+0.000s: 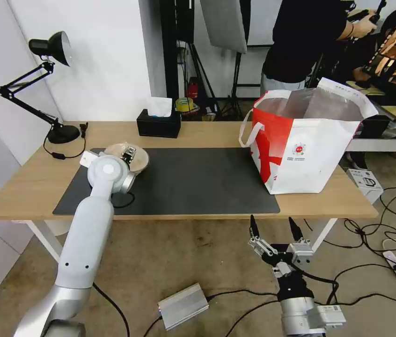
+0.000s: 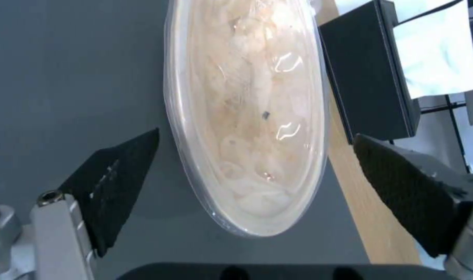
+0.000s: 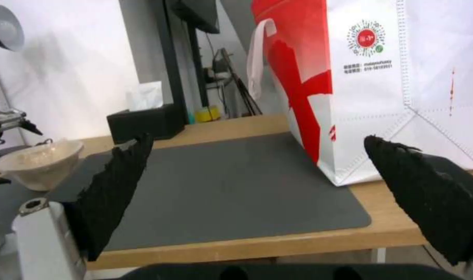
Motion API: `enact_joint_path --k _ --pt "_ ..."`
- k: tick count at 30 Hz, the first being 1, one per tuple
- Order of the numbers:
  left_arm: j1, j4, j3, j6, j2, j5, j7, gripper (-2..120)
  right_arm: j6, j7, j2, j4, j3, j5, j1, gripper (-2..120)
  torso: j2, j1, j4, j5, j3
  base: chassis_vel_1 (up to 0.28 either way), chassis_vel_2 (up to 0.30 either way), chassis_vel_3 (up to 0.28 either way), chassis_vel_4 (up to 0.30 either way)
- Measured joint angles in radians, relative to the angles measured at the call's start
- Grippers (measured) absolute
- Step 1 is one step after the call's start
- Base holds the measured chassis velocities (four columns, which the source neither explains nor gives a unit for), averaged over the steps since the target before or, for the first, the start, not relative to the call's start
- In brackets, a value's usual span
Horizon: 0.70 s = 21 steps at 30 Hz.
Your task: Pick up the trash from the table and place it into the takeout bag.
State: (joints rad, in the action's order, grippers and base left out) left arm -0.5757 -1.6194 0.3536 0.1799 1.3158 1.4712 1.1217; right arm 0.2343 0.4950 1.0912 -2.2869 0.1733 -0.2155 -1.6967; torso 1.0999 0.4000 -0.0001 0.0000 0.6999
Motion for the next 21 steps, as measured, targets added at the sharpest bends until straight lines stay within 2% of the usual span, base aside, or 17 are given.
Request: enact_joint_path --k 21 --pt "0.017 0.060 0.006 0.006 0.010 -0.002 0.001 100 0.000 0.000 0.000 0.000 0.000 0.000 0.000 100 0.000 0.000 0.0001 -0.0001 0.000 0.000 0.000 0.000 0.000"
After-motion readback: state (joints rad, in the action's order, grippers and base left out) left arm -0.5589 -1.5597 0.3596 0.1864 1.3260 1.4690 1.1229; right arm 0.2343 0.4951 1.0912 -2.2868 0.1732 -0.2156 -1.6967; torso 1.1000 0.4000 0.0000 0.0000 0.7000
